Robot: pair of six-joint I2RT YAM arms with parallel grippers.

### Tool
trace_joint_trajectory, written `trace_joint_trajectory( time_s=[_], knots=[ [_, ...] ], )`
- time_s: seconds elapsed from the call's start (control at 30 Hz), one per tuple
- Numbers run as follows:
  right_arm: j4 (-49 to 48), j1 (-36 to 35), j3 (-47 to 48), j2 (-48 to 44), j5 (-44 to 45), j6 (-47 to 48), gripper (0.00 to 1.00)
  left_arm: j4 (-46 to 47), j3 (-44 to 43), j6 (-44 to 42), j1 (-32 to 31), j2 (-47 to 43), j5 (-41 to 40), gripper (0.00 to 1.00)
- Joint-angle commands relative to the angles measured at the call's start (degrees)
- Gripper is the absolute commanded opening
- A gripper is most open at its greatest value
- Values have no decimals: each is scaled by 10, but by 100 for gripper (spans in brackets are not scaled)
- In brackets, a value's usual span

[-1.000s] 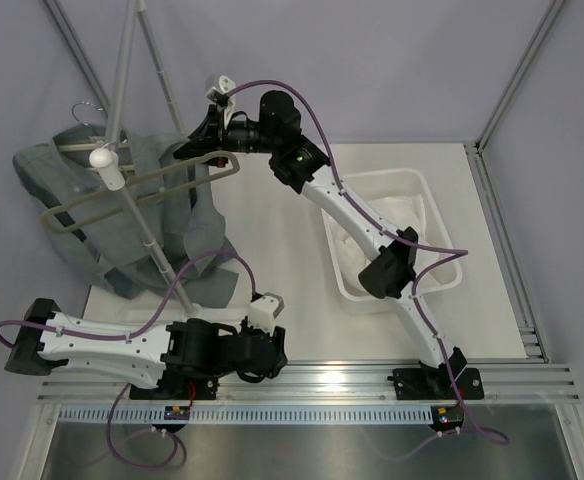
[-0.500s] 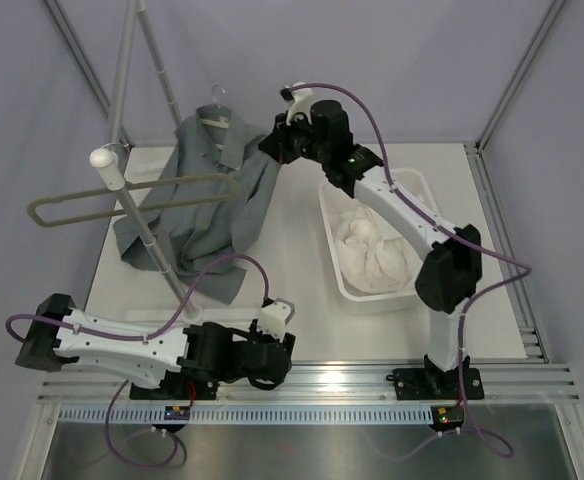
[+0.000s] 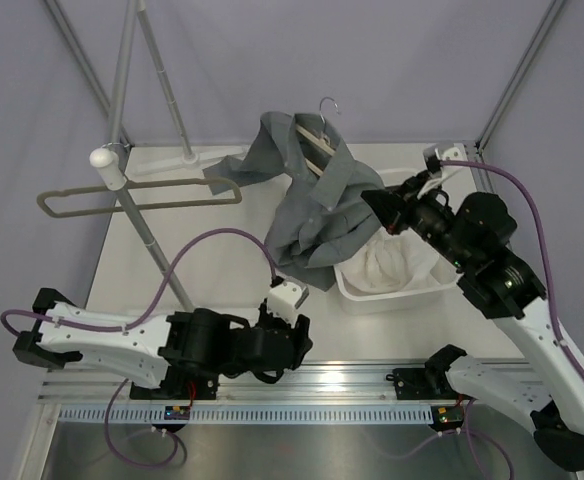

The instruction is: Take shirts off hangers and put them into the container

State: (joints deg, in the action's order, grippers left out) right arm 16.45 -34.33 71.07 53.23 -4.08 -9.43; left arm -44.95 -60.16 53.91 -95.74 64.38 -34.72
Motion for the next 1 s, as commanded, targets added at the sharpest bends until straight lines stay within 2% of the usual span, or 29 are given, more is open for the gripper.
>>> trace_joint_trajectory(
  time_s=[0.0, 0.17, 0.27, 0.33, 0.43, 0.57, 0.73, 0.97],
  knots=[
    [47, -3, -42, -65, -21, -25, 0, 6, -72, -58, -3, -64, -61, 49],
    [85, -3, -92, -147, -95, -45, 0, 32, -144, -127, -3, -92, -66, 43],
    [90, -3, -121, -178, -140, -57, 0, 15, -204, -136, -3, -77, -111, 41],
    [90, -3, -138, -191, -181, -62, 0, 15, -236, -142, -3, -62, -148, 42],
    [97, -3, -147, -216, -233, -73, 0, 23, -267, -161, -3, -41, -190, 49],
    [112, -3, -151, -238, -270, -81, 0, 1, -315, -165, -1, -2, -227, 51],
    [119, -3, -151, -269, -312, -89, 0, -42, -348, -156, 5, 45, -244, 49],
    [142, -3, -138, -296, -348, -91, 0, -56, -353, -152, 6, 51, -258, 48]
  ],
)
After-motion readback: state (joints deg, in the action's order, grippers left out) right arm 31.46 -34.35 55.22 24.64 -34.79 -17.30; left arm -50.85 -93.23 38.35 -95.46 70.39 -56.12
